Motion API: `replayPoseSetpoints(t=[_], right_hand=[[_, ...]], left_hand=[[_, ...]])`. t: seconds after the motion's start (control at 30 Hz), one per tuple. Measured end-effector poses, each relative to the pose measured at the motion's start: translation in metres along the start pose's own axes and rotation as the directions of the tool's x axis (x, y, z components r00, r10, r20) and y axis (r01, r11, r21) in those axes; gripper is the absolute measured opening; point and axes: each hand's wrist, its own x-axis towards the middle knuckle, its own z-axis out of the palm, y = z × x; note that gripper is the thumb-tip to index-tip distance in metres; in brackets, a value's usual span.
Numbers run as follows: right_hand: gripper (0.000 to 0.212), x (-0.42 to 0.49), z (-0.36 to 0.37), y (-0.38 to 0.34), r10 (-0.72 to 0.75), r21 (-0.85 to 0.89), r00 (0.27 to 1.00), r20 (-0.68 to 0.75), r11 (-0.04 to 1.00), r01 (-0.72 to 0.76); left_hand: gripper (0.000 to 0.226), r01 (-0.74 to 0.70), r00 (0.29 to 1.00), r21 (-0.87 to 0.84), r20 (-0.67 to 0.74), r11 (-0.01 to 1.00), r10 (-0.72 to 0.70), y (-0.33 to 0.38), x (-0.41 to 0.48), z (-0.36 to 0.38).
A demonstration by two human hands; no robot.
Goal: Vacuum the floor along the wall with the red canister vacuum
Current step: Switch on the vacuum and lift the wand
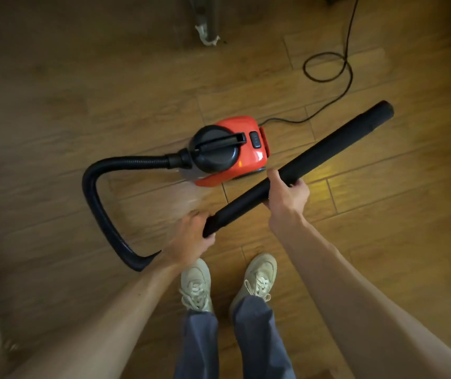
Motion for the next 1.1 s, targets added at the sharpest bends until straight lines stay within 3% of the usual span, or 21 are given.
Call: replayPoseSetpoints(t=[0.13, 0.27, 0.37, 0.5, 0.7, 0.83, 1.0, 1.1], right_hand=[[0.023, -0.040, 0.022, -0.054, -0.165, -0.005, 0.978, 0.128, 0.986, 0.167], [0.017, -0.090, 0.047, -0.093, -0.325, -0.045, 0.904, 0.278, 0.935, 0.351], [0.017, -0.130, 0.067, -0.111, -0.418, -0.062, 0.798, 0.434, 0.870, 0.490], [0.019, -0.171, 0.094, -0.120, -0.435, -0.113, 0.625, 0.648, 0.756, 0.644], [0.036, -0.213, 0.140, -0.108, -0.254, -0.186, 0.375, 0.891, 0.550, 0.814], [0.035, -0.235, 0.167, -0.073, -0.037, -0.217, 0.259, 0.965, 0.441, 0.871], [0.023, -0.254, 0.179, -0.006, 0.209, -0.266, 0.203, 0.957, 0.340, 0.902], [0.019, -0.249, 0.174, 0.035, 0.356, -0.293, 0.217, 0.909, 0.174, 0.940]], left_hand=[[0.027, 0.012, 0.987, -0.070, -0.161, 0.997, -0.023, 0.015, -0.011, -0.041], [0.024, -0.005, 0.950, -0.212, -0.305, 0.977, -0.061, 0.018, -0.031, -0.076], [0.018, -0.007, 0.911, -0.304, -0.394, 0.953, -0.118, 0.016, -0.049, -0.100], [0.014, -0.063, 0.873, -0.432, -0.462, 0.900, -0.160, 0.002, -0.070, -0.119], [0.013, -0.091, 0.800, -0.652, -0.498, 0.753, -0.334, -0.025, -0.099, -0.133], [0.019, -0.091, 0.721, -0.821, -0.444, 0.563, -0.532, -0.048, -0.121, -0.122], [0.005, -0.218, 0.609, -0.929, -0.369, 0.300, -0.702, -0.072, -0.158, -0.106], [0.024, -0.274, 0.563, -0.946, -0.303, 0.172, -0.769, -0.090, -0.178, -0.090]])
